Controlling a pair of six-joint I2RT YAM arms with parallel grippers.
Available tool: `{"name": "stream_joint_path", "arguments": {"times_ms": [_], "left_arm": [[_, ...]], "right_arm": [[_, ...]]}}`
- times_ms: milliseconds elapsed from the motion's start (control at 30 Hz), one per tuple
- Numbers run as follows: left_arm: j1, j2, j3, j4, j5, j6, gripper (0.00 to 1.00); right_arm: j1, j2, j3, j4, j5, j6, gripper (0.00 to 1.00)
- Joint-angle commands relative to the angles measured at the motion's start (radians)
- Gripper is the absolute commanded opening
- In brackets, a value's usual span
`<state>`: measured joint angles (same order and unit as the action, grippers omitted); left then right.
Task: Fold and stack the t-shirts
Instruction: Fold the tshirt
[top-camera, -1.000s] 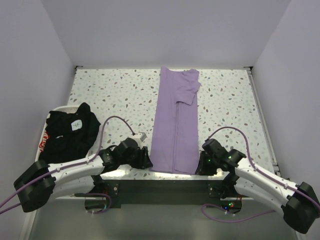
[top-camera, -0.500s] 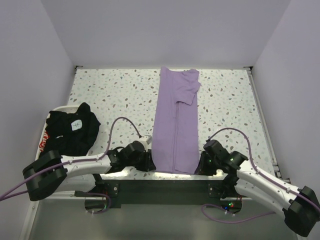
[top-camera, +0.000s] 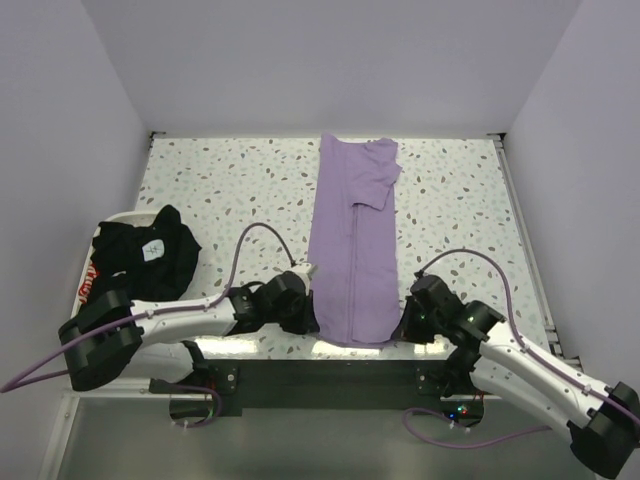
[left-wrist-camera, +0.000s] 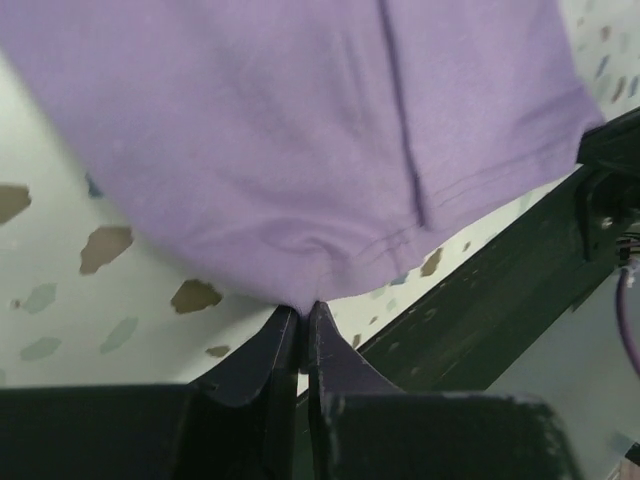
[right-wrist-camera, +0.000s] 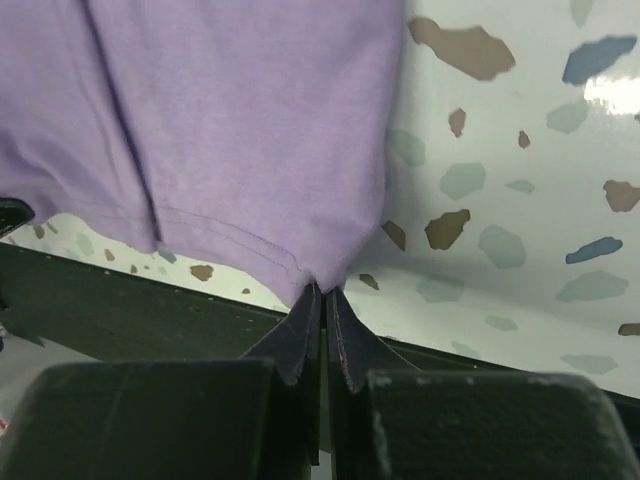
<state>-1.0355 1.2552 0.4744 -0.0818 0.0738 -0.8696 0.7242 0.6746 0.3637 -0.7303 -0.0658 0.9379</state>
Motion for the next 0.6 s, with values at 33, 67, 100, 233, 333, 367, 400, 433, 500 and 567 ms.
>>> {"name": "stream_joint_path", "arguments": {"times_ms": [33,67,100,233,333,367,400,433,500,567], "left_arm": [[0.017,0.024,0.139,-0.044,-0.034,0.049,0.00],[0.026,0.038,0.164,-0.042,-0.028,0.053,0.00],[0.037,0.050,0.176,-0.041,-0.023,0.058,0.00],[0.093,0.127,0.276,-0.055,-0.012,0.090,0.00],[0.146,0.203,0.371,-0.056,0.000,0.106,0.00],[0.161,0.225,0.395,-0.058,0.001,0.104,0.00],[0.178,0.271,0.452,-0.062,0.007,0.103,0.00],[0.210,0.295,0.484,-0.067,0.030,0.101,0.00],[0.238,0.369,0.579,-0.072,0.029,0.090,0.00],[0.270,0.439,0.663,-0.075,0.029,0.080,0.00]], "right_arm": [[-0.005,0.031,0.118,-0.009,0.081,-0.072,0.00],[-0.003,0.067,0.156,-0.006,0.107,-0.085,0.00],[-0.005,0.086,0.175,-0.004,0.121,-0.096,0.00],[-0.011,0.210,0.270,0.052,0.173,-0.166,0.00],[-0.042,0.342,0.357,0.130,0.182,-0.217,0.00],[-0.055,0.374,0.404,0.170,0.193,-0.229,0.00],[-0.092,0.446,0.429,0.190,0.199,-0.241,0.00],[-0.118,0.480,0.452,0.213,0.181,-0.263,0.00],[-0.191,0.593,0.527,0.276,0.149,-0.275,0.00],[-0.229,0.672,0.609,0.316,0.120,-0.284,0.00]]}}
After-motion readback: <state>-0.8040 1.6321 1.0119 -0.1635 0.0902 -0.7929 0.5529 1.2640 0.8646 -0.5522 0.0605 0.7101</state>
